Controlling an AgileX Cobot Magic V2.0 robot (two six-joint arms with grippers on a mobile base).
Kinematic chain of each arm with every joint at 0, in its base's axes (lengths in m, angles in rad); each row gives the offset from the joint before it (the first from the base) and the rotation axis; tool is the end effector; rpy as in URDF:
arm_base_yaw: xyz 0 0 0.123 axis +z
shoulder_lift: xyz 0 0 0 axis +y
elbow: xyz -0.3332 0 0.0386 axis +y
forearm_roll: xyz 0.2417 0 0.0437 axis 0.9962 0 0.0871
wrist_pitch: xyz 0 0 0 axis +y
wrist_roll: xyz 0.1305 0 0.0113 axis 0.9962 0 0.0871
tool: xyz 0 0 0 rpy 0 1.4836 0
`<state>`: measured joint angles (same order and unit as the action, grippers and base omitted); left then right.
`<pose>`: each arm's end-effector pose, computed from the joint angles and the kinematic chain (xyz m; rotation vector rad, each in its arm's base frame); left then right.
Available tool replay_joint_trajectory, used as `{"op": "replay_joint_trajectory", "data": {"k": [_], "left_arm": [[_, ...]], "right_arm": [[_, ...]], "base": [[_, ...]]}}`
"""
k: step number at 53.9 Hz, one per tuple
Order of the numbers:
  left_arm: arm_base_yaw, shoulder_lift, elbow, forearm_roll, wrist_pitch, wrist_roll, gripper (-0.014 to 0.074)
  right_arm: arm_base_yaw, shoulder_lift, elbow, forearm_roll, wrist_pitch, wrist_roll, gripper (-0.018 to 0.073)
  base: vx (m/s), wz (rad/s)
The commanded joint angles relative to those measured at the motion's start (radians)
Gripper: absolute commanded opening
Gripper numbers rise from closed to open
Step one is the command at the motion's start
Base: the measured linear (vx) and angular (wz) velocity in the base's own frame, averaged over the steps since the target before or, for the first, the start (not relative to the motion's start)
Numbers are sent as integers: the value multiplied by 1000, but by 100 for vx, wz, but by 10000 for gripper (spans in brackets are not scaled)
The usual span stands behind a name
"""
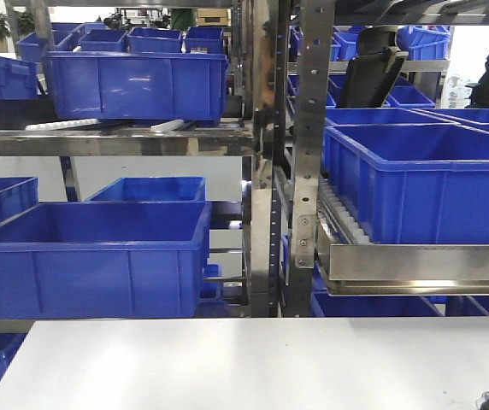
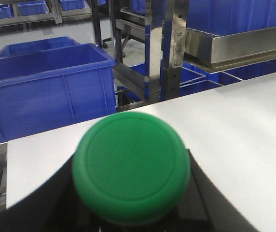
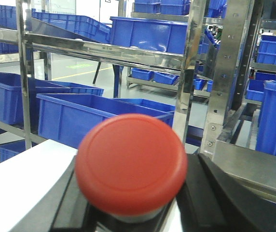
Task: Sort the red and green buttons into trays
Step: 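Drive the base away from the shelves holding both buttons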
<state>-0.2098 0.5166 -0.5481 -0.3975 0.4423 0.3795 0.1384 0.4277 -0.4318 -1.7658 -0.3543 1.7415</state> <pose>0.0866 -0.0407 0.3350 0.3259 1.8410 -0.2885 0.0706 0.0548 0.3435 -0.4088 1.5083 0.3491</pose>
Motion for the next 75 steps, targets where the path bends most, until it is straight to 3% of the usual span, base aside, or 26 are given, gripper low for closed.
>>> {"op": "replay_joint_trajectory", "data": {"k": [1, 16, 75], "left_arm": [[-6, 4, -34, -25, -89, 0, 0], [-6, 4, -34, -25, -89, 0, 0], [-6, 4, -34, -25, -89, 0, 0]], "right_arm": [[-1, 5, -32, -9, 32, 3, -10], [-1, 5, -32, -9, 20, 3, -10], [-1, 5, -32, -9, 22, 3, -10]], "base": [[-3, 11], [-3, 38], [-9, 73]]}}
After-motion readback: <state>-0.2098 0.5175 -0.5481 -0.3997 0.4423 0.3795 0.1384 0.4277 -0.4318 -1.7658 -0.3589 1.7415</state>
